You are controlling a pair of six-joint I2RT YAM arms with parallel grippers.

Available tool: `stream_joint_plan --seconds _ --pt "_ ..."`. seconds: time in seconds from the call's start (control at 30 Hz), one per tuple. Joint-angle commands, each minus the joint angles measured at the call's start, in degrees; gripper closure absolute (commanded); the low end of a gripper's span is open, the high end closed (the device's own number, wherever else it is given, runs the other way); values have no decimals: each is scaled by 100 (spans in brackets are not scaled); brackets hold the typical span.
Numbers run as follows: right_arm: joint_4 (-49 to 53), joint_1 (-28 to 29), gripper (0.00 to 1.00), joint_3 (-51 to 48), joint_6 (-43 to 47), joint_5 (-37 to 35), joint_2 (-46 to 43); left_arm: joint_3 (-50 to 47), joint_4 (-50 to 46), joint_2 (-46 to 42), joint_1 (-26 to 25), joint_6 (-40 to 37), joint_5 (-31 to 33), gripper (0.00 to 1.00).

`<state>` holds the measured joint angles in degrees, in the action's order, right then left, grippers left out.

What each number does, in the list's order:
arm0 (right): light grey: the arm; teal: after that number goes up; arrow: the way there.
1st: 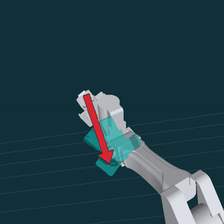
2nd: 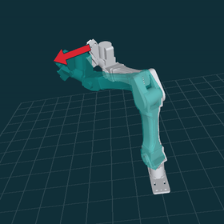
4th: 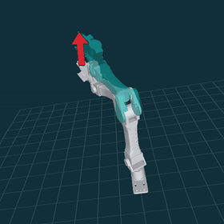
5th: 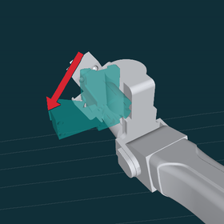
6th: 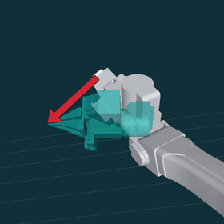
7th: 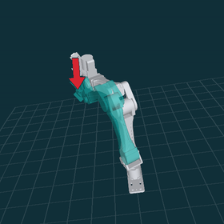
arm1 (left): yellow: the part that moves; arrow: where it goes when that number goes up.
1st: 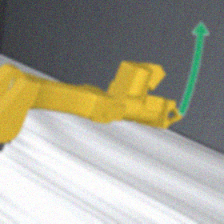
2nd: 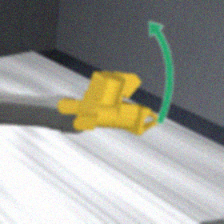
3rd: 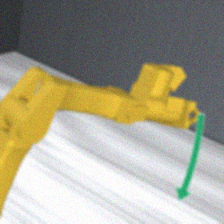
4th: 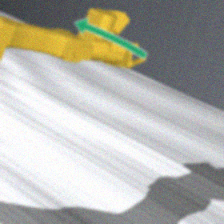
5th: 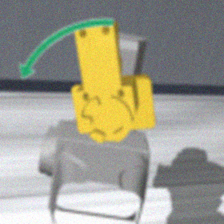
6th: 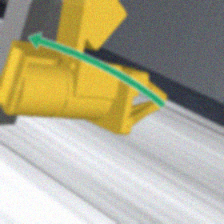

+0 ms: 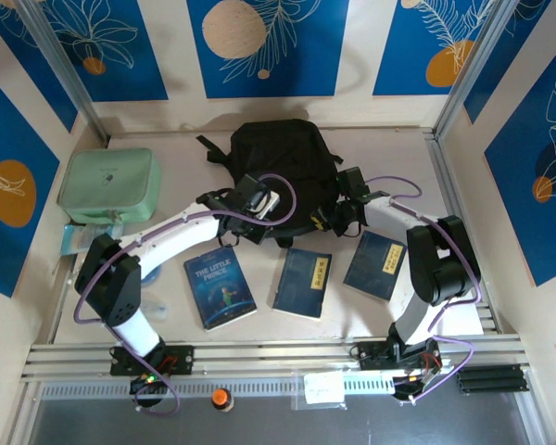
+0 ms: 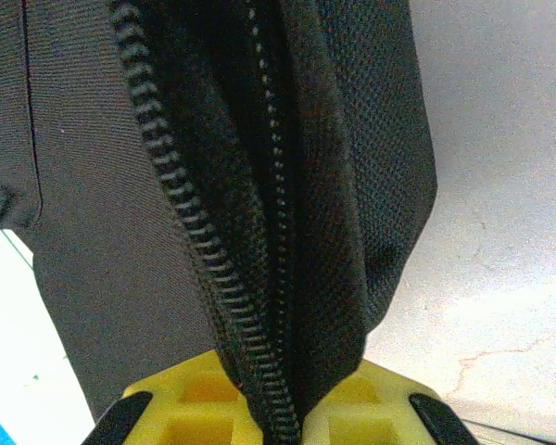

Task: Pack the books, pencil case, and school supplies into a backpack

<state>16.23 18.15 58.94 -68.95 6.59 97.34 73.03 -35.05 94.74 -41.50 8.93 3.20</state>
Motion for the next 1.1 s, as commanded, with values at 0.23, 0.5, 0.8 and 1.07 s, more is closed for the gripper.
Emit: stream_joint_plan --seconds 0.23,0.5,0.8,1.07 --pt "354 -12 95 102 145 -540 -250 -26 -578 86 275 66 628 100" --pt "405 -13 96 85 162 -658 -244 -79 -617 173 449 81 613 100" --pt "429 -5 96 136 224 -663 -143 -215 81 -465 480 -89 -869 100" --pt "512 -4 97 136 206 -773 -131 -324 -378 -244 490 -107 412 100"
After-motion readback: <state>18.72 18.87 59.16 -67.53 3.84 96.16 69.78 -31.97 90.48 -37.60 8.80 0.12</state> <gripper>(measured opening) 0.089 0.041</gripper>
